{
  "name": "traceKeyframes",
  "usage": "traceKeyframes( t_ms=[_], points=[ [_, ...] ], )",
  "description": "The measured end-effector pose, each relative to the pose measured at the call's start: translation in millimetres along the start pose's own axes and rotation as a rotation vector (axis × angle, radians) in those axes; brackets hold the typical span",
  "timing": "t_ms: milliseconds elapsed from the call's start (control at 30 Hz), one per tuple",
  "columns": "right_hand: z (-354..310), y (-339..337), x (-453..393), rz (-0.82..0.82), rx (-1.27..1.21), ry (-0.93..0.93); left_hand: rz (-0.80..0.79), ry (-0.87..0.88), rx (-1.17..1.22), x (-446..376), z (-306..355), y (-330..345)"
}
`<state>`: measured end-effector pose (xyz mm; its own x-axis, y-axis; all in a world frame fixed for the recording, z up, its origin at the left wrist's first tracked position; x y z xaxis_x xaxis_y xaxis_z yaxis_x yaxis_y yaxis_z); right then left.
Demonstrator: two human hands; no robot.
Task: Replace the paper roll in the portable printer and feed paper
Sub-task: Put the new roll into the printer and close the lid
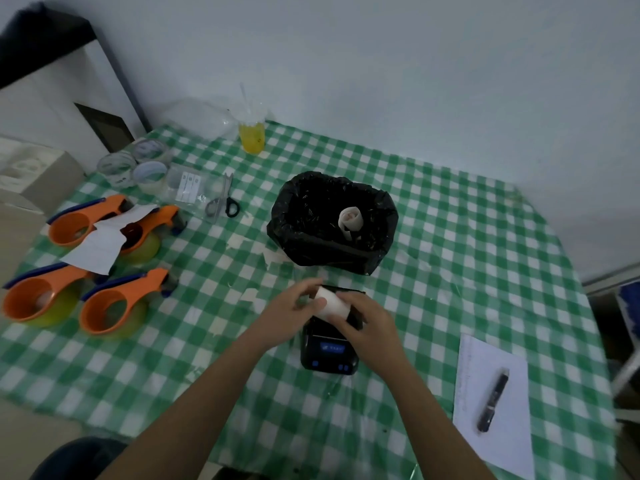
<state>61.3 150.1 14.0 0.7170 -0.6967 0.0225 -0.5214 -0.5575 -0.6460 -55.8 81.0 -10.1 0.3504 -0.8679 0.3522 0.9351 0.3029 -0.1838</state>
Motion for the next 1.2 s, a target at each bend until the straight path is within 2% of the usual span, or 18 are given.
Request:
traceKeyframes(
  t_ms=[100,333,533,633,767,867,1033,1200],
  points=[
    [25.9,13.0,15.4,0.001,0.053,0.077,0.027,-0.039,-0.171,2.3,-19.1,4.4],
    [63.2,34.3,12.9,-0.012,0.2,0.178,0.082,-0.066,-0.366,1.9,-37.5,0.6],
    [74.7,42.3,-0.4,-0.035,0.317,0.129,0.1,-0.089,-0.373,-2.1,-46.0,-2.3],
    [82.5,36.5,-2.3,0.019,0.269,0.162,0.109,-0.1,-0.351,-3.5,-51.5,-5.1],
    [84.9,31.8,-1.2,0.123,0.381,0.056,0.121,-0.114,-0.321,-4.8,-54.2,-7.3],
    [82.4,31.6,1.6,0.168,0.375,0.02,0.129,-0.115,-0.311,-6.1,-51.9,-7.1],
    [82.5,31.4,5.0,0.177,0.356,0.004,0.164,-0.064,-0.35,-8.9,-43.8,-8.1],
    [75.0,32.8,5.8,0.126,0.354,-0.01,0.233,0.142,-0.513,-22.1,-12.9,-1.4]
  ],
)
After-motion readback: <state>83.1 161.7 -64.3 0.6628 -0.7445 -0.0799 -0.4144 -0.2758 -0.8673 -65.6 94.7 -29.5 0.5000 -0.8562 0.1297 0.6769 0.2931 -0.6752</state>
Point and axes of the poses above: each hand's wrist, its own x-axis away from the middle knuckle, its own y-axis out of the palm, z = x × y, the point moved 10 cm from there along -x, towards the middle knuckle, and after that the axes turned 3 degrees about x, right-handed, at the moved point
